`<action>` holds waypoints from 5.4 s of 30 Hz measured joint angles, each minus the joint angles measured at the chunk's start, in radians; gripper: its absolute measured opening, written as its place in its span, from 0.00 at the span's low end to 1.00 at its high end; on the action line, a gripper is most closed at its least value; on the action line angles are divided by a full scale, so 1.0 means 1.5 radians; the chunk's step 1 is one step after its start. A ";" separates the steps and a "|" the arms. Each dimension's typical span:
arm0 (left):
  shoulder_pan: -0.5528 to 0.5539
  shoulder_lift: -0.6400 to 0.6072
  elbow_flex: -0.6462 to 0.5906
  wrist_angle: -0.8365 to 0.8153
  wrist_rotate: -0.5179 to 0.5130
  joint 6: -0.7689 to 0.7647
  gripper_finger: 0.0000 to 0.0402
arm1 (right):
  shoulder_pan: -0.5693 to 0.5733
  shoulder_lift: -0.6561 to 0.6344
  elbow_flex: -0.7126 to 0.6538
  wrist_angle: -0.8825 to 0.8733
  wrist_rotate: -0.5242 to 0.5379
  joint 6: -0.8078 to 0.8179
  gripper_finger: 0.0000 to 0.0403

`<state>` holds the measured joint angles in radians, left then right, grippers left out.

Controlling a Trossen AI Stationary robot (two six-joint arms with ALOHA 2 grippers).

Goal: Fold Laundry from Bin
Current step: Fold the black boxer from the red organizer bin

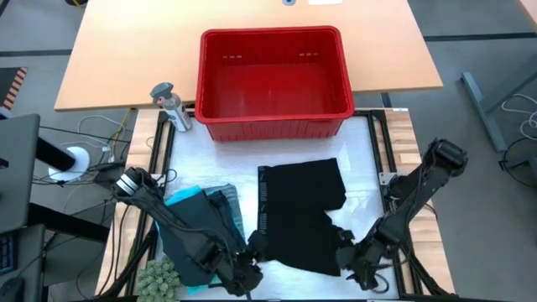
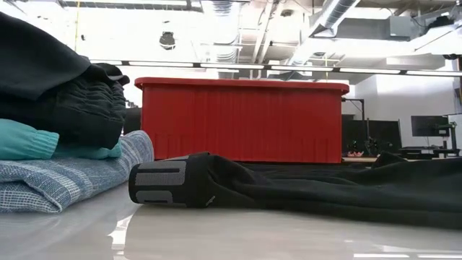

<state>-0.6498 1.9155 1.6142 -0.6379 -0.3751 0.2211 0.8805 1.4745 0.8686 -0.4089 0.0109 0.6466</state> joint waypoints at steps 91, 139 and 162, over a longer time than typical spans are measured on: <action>0.045 0.142 -0.051 0.018 0.054 -0.426 0.30 | 0.002 0.207 0.116 -0.074 0.068 0.249 0.64; 0.143 0.140 0.186 -0.233 0.145 -0.499 0.00 | -0.066 0.208 0.341 -0.371 -0.056 0.210 0.04; 0.243 0.139 0.282 -0.355 0.030 -0.351 0.00 | -0.173 0.104 0.433 -0.726 0.099 0.261 0.04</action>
<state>-0.2853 2.1242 2.0366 -1.1702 -0.3297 -0.3056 0.6214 1.6306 1.5180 -1.4978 0.1600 1.0380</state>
